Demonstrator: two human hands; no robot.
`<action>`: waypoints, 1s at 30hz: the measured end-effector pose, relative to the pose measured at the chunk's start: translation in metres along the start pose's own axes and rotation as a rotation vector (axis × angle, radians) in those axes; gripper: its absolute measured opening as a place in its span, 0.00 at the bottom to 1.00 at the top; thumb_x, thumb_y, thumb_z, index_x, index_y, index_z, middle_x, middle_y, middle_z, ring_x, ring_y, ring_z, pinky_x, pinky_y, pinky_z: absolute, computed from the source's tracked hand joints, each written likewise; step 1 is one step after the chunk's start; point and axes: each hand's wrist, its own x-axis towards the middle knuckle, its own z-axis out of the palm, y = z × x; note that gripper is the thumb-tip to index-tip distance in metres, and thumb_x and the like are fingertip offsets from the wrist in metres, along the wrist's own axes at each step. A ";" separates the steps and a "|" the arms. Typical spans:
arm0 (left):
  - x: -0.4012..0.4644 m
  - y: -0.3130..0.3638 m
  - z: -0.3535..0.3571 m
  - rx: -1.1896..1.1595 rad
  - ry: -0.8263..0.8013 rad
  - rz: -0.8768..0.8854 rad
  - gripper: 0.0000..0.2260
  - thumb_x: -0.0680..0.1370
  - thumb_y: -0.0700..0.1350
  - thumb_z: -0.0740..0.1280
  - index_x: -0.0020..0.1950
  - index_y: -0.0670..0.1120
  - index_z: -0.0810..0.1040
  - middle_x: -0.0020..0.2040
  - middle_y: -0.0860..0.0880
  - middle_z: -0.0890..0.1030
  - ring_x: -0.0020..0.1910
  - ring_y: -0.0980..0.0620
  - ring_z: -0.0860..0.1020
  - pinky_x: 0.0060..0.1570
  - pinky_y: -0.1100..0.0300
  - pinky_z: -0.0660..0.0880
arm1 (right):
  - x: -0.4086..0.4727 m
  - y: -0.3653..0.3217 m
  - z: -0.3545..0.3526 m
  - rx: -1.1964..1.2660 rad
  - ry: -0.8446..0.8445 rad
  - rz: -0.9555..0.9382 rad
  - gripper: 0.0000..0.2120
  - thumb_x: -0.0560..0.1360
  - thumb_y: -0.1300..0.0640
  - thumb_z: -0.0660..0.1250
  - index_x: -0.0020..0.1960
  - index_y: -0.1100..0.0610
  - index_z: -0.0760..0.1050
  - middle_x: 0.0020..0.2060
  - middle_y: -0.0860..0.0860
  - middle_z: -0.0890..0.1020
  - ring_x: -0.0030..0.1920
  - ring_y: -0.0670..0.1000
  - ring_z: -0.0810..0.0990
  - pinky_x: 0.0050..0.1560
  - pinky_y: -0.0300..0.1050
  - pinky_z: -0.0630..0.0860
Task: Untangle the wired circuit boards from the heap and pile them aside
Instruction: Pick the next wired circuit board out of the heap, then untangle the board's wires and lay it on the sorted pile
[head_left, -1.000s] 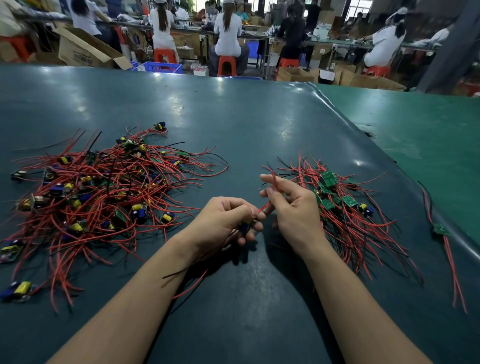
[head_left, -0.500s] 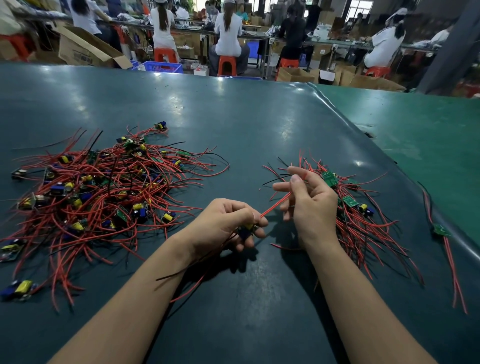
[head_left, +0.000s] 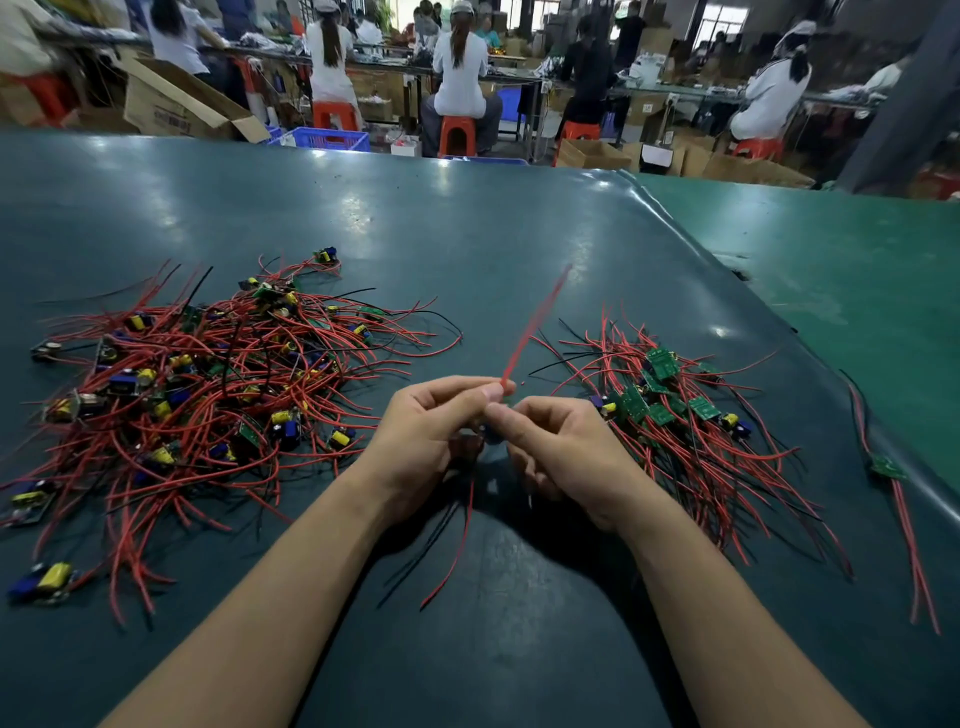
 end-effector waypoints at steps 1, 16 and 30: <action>0.000 -0.001 0.000 0.005 -0.009 0.005 0.09 0.68 0.44 0.71 0.45 0.43 0.85 0.39 0.45 0.83 0.39 0.48 0.78 0.44 0.55 0.73 | -0.001 0.000 0.000 -0.001 -0.042 -0.011 0.14 0.68 0.43 0.72 0.33 0.52 0.79 0.24 0.49 0.72 0.21 0.46 0.67 0.19 0.34 0.60; 0.006 0.004 -0.031 0.760 0.608 0.683 0.06 0.78 0.47 0.66 0.43 0.49 0.80 0.37 0.55 0.79 0.37 0.51 0.77 0.40 0.54 0.76 | -0.001 -0.017 -0.017 0.909 0.691 -0.028 0.13 0.79 0.56 0.67 0.57 0.66 0.76 0.45 0.57 0.84 0.32 0.49 0.85 0.25 0.33 0.75; 0.006 0.013 -0.061 1.486 0.964 0.275 0.11 0.76 0.44 0.67 0.58 0.46 0.79 0.56 0.42 0.79 0.58 0.39 0.73 0.57 0.44 0.66 | -0.002 -0.013 -0.001 0.370 0.376 0.136 0.08 0.80 0.60 0.64 0.46 0.60 0.80 0.29 0.50 0.82 0.22 0.46 0.75 0.22 0.34 0.68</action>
